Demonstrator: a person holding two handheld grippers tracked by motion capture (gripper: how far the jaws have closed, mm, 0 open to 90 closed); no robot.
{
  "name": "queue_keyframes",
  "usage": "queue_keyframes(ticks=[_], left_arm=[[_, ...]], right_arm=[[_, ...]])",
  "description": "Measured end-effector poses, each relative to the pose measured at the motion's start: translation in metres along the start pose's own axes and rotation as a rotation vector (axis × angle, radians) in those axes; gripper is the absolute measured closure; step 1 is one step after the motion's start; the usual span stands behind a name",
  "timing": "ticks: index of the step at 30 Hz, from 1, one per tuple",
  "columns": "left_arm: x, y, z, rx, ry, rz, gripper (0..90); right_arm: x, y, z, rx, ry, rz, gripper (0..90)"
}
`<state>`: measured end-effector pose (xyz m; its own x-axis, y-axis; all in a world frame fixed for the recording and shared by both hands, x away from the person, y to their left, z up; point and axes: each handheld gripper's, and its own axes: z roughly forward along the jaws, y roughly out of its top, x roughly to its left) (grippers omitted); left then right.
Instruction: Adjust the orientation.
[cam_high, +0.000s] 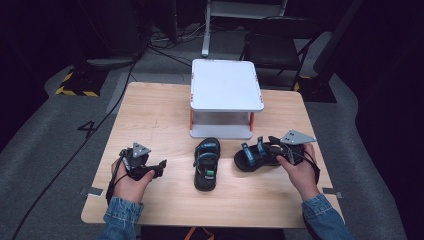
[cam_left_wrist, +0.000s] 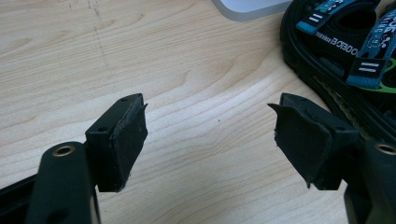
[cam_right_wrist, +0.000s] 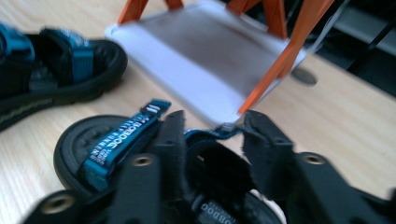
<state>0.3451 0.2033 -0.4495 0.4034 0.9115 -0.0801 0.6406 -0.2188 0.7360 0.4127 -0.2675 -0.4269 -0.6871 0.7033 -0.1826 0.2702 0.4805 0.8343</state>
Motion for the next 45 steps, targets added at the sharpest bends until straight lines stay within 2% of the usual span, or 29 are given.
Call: queue_keyframes(ticks=[2, 3, 4, 6, 8, 9, 10, 11, 13, 15, 17, 18, 20, 21, 22, 23, 28, 30, 31, 32, 33, 34, 35, 36, 37, 39, 41, 43, 45], left_arm=[[0.000, 0.000, 0.000, -0.003, 0.004, -0.004, 25.6], [0.001, 0.000, 0.000, -0.003, 0.001, -0.004, 25.6], [0.001, 0.000, 0.000, -0.002, 0.001, -0.001, 25.6], [0.001, 0.001, 0.001, -0.002, -0.002, 0.005, 25.6], [0.000, 0.002, 0.002, -0.001, -0.006, 0.003, 25.7], [-0.001, 0.003, 0.004, 0.003, -0.009, 0.013, 25.6], [-0.001, 0.003, 0.005, 0.003, -0.010, 0.011, 25.6], [-0.002, 0.004, 0.006, 0.003, -0.013, 0.016, 25.6], [-0.003, 0.004, 0.007, 0.006, -0.016, 0.015, 25.6], [-0.005, 0.006, 0.009, 0.008, -0.018, 0.024, 25.6], [-0.007, 0.006, 0.011, 0.014, -0.024, 0.032, 25.6], [-0.007, 0.006, 0.011, 0.014, -0.024, 0.032, 25.6], [-0.009, 0.005, 0.013, 0.022, -0.024, 0.032, 25.4], [-0.008, 0.005, 0.013, 0.022, -0.022, 0.038, 25.4], [-0.008, 0.005, 0.013, 0.022, -0.022, 0.038, 25.4], [-0.008, 0.004, 0.013, 0.021, -0.024, 0.039, 25.4], [-0.004, 0.002, 0.010, 0.016, -0.019, 0.025, 25.4], [-0.004, 0.003, 0.010, 0.014, -0.019, 0.022, 25.5], [-0.004, 0.003, 0.010, 0.014, -0.019, 0.022, 25.4], [-0.004, 0.004, 0.010, 0.011, -0.022, 0.027, 25.4], [-0.004, 0.004, 0.010, 0.009, -0.024, 0.025, 25.4], [-0.005, 0.005, 0.010, 0.010, -0.025, 0.020, 25.4], [-0.005, 0.007, 0.011, 0.006, -0.030, 0.027, 25.4], [-0.005, 0.007, 0.011, 0.006, -0.030, 0.027, 25.5], [-0.006, 0.009, 0.013, 0.006, -0.036, 0.023, 25.5], [-0.009, 0.012, 0.016, -0.003, -0.040, 0.039, 26.0], [-0.011, 0.014, 0.018, -0.010, -0.047, 0.043, 26.8], [-0.015, 0.019, 0.019, -0.014, -0.062, 0.064, 26.8], [-0.016, 0.020, 0.020, -0.015, -0.065, 0.066, 26.8]], right_arm=[[-0.001, 0.002, -0.002, -0.013, -0.004, -0.001, 53.0], [-0.007, 0.002, -0.010, -0.047, -0.027, 0.015, 47.6], [-0.010, 0.001, -0.013, -0.052, -0.037, 0.023, 46.4], [-0.022, -0.004, -0.023, -0.046, -0.060, 0.064, 44.1], [-0.027, -0.007, -0.026, -0.036, -0.055, 0.081, 40.2], [-0.038, -0.014, -0.029, 0.066, 0.026, 0.117, 28.4], [-0.041, -0.018, -0.029, 0.109, 0.051, 0.114, 27.7], [-0.043, -0.022, -0.030, 0.137, 0.064, 0.106, 28.1], [-0.044, -0.026, -0.030, 0.143, 0.067, 0.105, 28.1], [-0.044, -0.030, -0.029, 0.141, 0.070, 0.117, 31.8], [-0.040, -0.028, -0.028, 0.100, 0.053, 0.114, 38.6], [-0.038, -0.026, -0.026, 0.085, 0.040, 0.118, 45.3], [-0.034, -0.023, -0.022, 0.100, 0.029, 0.099, 57.8], [-0.033, -0.022, -0.020, 0.114, 0.024, 0.076, 68.1], [-0.033, -0.022, -0.020, 0.114, 0.024, 0.076, 68.1], [-0.030, -0.021, -0.023, 0.132, -0.018, 0.061, 84.2], [-0.032, -0.017, -0.032, 0.161, 0.016, 0.082, 87.6], [-0.029, -0.013, -0.036, 0.196, 0.063, 0.074, 87.7], [-0.029, -0.013, -0.036, 0.196, 0.063, 0.074, 87.7], [-0.027, -0.009, -0.039, 0.223, 0.100, 0.067, 87.7], [-0.024, -0.004, -0.046, 0.245, 0.159, 0.061, 87.7], [-0.022, -0.002, -0.049, 0.250, 0.200, 0.062, 87.7], [-0.014, 0.004, -0.057, 0.268, 0.287, 0.043, 87.6], [-0.014, 0.004, -0.057, 0.268, 0.287, 0.043, 87.6], [-0.010, 0.006, -0.059, 0.279, 0.316, 0.033, 87.5], [0.011, 0.009, -0.058, 0.327, 0.412, -0.040, 87.3], [0.016, 0.010, -0.057, 0.336, 0.432, -0.050, 87.3], [0.032, 0.008, -0.050, 0.321, 0.494, -0.054, 87.1], [0.034, 0.008, -0.048, 0.310, 0.508, -0.053, 86.9]])
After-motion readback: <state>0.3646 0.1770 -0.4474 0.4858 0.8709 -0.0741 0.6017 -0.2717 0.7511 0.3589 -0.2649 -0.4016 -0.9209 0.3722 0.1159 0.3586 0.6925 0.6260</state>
